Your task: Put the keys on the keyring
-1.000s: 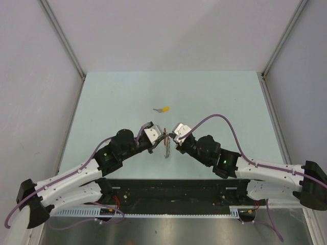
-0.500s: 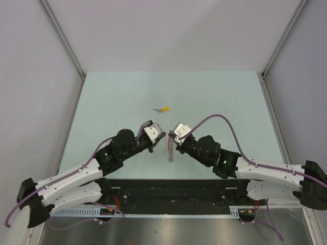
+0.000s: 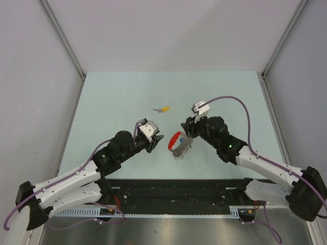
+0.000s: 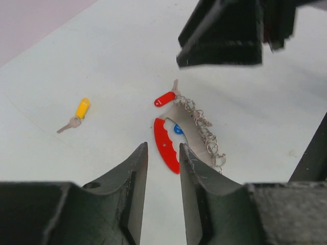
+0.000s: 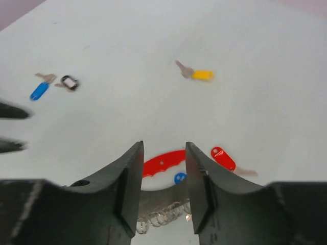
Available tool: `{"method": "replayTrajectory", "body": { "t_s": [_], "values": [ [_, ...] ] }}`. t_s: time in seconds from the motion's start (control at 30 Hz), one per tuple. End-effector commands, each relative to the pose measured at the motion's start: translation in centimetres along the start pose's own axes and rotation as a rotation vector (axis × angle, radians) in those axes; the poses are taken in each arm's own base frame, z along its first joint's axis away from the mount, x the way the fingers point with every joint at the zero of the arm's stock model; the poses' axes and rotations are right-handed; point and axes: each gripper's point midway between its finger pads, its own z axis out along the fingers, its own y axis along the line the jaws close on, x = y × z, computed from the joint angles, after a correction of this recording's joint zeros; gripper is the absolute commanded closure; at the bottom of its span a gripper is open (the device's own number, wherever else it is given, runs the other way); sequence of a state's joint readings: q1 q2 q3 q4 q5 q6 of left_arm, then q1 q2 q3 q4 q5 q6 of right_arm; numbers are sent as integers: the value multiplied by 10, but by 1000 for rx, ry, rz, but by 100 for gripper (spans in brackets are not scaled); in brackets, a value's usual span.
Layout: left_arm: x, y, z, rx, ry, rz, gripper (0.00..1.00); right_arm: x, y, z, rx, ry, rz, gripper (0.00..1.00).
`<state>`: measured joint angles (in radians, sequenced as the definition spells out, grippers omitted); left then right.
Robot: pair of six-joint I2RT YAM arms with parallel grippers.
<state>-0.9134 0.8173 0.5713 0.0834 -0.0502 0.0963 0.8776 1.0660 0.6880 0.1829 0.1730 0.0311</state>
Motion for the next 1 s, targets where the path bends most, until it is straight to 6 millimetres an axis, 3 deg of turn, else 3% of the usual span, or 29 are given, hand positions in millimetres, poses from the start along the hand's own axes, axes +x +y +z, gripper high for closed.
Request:
{"method": "replayTrajectory", "body": {
  "t_s": [0.0,0.07,0.23,0.43,0.67,0.97],
  "values": [
    [4,10,-3,-54,67,-76,61,35,-24,6,-3,176,292,54],
    [1,16,-3,-72,86,-85,53,46,-43,8,16,217,359,53],
    [9,31,-9,-102,163,-107,36,88,-68,14,16,351,440,52],
    [13,46,-16,-84,176,-149,30,123,-82,21,-30,438,502,56],
    [26,49,-15,-86,191,-124,27,156,-83,28,-94,508,564,58],
    [25,47,-15,-55,183,-137,25,172,-95,40,-93,499,565,59]
  ]
}}
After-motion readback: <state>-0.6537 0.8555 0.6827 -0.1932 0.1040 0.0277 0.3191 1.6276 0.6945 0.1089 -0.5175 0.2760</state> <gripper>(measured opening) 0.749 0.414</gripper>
